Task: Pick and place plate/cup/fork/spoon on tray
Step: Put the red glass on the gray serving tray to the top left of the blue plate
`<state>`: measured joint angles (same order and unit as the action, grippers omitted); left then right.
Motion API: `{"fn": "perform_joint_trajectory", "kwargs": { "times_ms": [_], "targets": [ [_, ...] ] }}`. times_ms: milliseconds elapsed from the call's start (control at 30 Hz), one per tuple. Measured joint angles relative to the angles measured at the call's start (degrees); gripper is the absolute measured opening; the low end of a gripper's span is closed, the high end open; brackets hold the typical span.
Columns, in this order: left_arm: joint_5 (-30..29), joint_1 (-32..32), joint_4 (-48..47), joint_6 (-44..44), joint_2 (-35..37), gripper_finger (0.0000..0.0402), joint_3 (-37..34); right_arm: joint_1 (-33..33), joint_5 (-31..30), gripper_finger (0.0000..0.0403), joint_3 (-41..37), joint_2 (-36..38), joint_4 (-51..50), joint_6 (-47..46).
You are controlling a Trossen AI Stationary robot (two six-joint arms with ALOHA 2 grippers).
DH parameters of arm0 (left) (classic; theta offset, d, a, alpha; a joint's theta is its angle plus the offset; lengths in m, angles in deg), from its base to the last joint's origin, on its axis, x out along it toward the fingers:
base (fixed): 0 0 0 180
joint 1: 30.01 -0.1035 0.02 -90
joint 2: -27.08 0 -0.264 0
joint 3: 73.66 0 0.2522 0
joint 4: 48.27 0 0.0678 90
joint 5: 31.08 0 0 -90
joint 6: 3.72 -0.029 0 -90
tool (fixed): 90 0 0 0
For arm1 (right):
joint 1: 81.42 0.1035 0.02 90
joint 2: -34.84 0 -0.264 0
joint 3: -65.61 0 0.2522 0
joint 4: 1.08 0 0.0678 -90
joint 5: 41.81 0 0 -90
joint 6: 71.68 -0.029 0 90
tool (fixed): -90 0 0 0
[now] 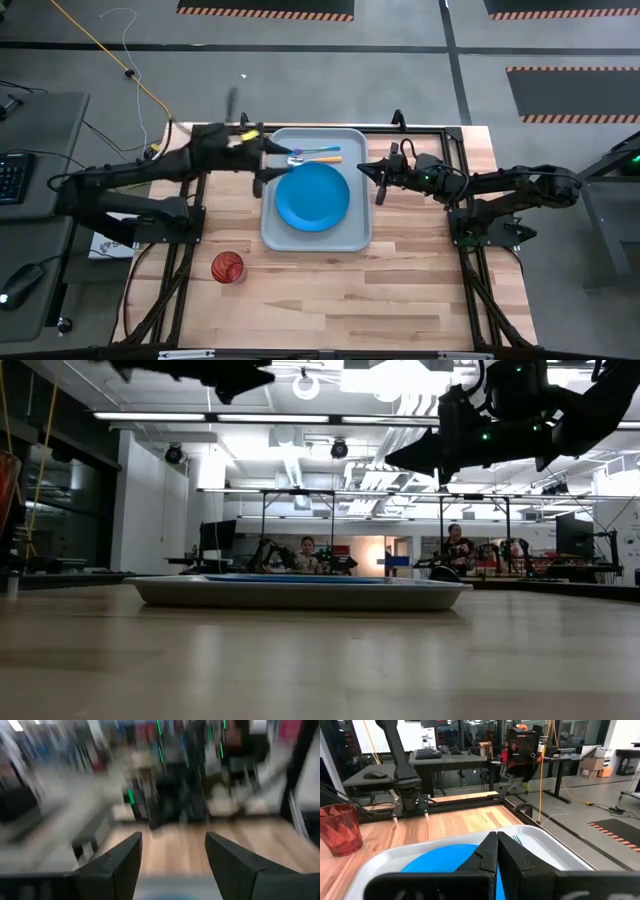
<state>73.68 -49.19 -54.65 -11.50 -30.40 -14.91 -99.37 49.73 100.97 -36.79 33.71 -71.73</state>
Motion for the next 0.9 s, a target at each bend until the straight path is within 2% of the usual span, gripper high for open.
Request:
{"fn": "perform_joint_trajectory", "kwargs": {
  "times_ms": [133,200,333,500,600,700,900],
  "targets": [
    [0.0,3.9,-28.9,-1.8,-4.0,0.0231,12.7,0.0,0.0,0.0,0.0,0.0,-0.1,0.1],
    [0.2,6.3,-39.3,-1.9,-5.5,0.0246,17.0,0.0,0.0,0.0,0.0,0.0,-0.1,0.3],
    [0.0,11.2,-52.3,0.8,-6.4,0.0272,19.8,0.0,0.0,0.0,0.0,0.0,-0.3,0.3],
    [-0.2,18.8,-65.7,11.1,-6.4,0.0282,19.8,0.0,0.0,0.0,0.0,0.0,-1.4,0.0],
    [-2.1,24.7,-69.8,17.1,-6.4,0.0282,19.1,0.0,0.0,0.0,0.0,0.0,-1.9,0.0],
    [-7.7,30.6,-70.8,21.9,-6.4,0.0282,17.1,0.0,0.0,0.0,0.1,0.0,-2.1,0.0],
    [-13.4,38.8,-70.8,28.0,-6.4,0.0282,13.1,0.0,0.0,0.0,0.1,0.0,-2.4,0.0]
  ]
}}
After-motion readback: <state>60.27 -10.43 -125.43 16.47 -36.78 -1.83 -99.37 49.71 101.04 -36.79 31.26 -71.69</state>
